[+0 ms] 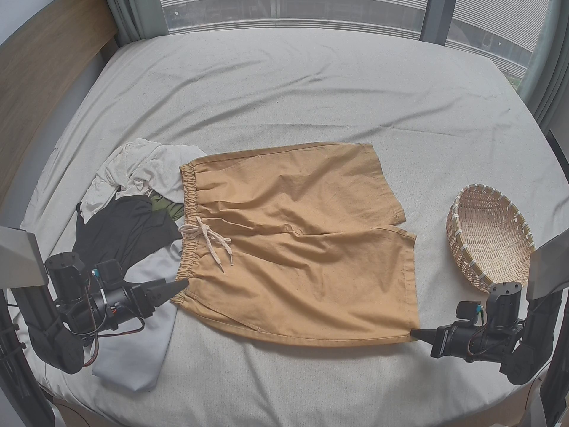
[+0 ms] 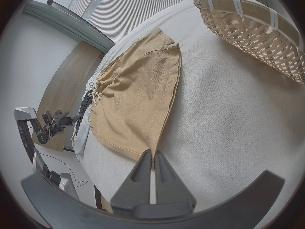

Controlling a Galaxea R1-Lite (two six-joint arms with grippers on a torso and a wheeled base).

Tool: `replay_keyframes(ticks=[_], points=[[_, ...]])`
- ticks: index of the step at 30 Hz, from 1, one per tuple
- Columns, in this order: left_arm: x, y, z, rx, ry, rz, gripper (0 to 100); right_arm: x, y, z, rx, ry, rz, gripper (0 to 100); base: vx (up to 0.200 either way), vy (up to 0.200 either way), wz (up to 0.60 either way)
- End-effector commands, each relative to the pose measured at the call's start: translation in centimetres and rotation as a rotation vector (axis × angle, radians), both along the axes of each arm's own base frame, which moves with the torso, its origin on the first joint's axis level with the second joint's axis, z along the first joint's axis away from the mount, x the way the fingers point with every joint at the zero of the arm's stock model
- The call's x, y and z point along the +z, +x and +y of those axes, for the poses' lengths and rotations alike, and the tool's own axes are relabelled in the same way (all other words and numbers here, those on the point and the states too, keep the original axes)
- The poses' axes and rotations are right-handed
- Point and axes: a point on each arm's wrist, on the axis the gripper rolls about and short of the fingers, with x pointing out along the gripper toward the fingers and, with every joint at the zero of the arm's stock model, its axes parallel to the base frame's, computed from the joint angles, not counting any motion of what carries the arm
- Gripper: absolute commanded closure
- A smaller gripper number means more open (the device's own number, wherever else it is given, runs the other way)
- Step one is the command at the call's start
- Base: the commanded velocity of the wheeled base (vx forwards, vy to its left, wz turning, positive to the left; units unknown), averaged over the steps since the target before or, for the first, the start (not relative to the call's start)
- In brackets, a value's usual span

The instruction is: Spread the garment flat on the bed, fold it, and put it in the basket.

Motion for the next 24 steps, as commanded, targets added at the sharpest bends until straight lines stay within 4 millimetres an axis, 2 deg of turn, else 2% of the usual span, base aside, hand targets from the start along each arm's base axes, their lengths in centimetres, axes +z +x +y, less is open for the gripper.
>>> replay_keyframes(ticks=[1, 13, 24], points=[[-2.3, 0.1, 0.1, 0.023, 0.011, 0.092, 0, -0.1, -0.3, 0.0, 0.005, -0.002, 0.011, 100, 0.000, 0.000, 0.00], [-4.0, 0.8, 0.2, 0.081, 0.029, 0.140, 0, -0.1, -0.3, 0.0, 0.004, -0.001, 0.012, 100, 0.000, 0.000, 0.00], [-4.1, 2.3, -0.2, 0.076, 0.009, 0.114, 0, 0.1, -0.3, 0.1, 0.005, 0.000, 0.006, 100, 0.000, 0.000, 0.00]])
